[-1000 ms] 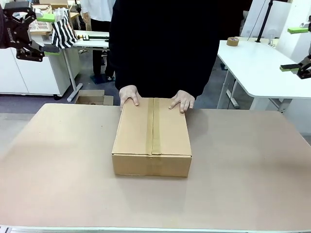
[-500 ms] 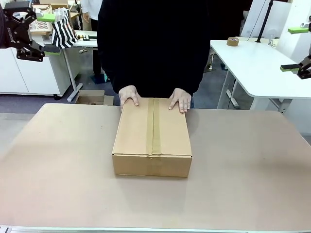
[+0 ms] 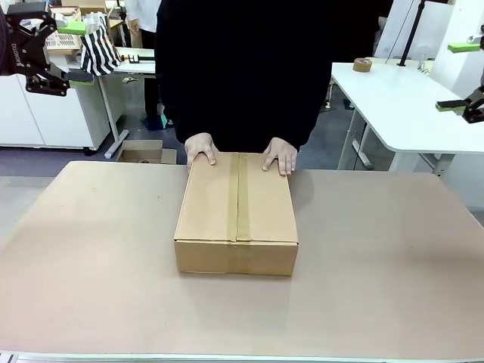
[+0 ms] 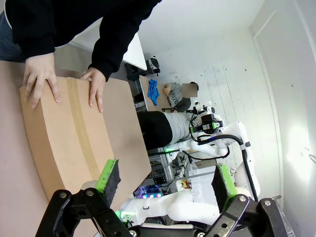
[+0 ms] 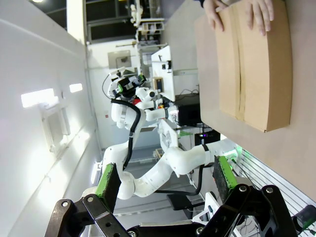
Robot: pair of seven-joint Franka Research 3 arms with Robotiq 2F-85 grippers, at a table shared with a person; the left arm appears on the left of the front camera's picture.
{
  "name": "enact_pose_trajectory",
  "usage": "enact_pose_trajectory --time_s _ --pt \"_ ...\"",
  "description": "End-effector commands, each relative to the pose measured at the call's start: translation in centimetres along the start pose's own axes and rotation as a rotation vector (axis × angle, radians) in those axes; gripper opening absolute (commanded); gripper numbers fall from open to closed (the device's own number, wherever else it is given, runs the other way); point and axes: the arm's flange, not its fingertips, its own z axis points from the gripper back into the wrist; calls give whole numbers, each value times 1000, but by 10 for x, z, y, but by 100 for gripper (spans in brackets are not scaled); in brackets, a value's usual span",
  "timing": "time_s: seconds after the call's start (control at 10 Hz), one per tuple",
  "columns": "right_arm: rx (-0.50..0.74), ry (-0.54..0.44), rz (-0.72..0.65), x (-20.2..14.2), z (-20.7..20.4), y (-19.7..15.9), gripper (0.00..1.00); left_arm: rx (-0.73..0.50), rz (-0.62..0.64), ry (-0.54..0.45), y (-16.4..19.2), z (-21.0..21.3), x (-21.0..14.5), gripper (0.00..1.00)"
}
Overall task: Pack the gift set into the box.
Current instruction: Press and hold the closed box until the human finishes sealing it.
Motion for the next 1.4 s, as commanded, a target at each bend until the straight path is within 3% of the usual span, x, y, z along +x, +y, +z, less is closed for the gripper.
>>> enact_pose_trajectory --time_s 0.0,0.1,0.3,0.5,0.6,0.7,0.8,0.9,1.0,1.1,1.2,1.3 --pt "0 0 0 0 0 0 100 0 0 0 0 0 0 100" --pt "-59 51 412 4 -36 8 100 -49 -255 232 -1 -27 -1 100" --pt "-30 98 1005 13 -114 21 100 -84 -747 195 -2 -86 11 100" --pt "-5 106 1179 6 -174 28 100 -90 -929 233 5 -130 18 100" --pt "-99 41 1240 -1 -194 25 100 -108 -987 257 5 -144 16 100" --pt "-294 -137 1223 2 -202 20 100 -19 -995 183 6 -145 20 100" --pt "-127 166 953 -5 -187 39 100 -73 -859 307 -8 -143 10 100" --pt "-127 166 953 -5 -187 39 100 -73 -859 307 -8 -143 10 100" --pt "-195 81 1091 -2 -200 37 100 -50 -956 276 2 -152 17 100" --pt "-138 265 1351 -11 -238 25 100 -215 -1119 389 10 -181 0 100" --pt "-38 224 1599 -11 -265 -6 100 -165 -1311 371 36 -204 -13 100" --pt "-24 166 1769 -5 -278 -44 100 -77 -1423 410 61 -215 -28 100"
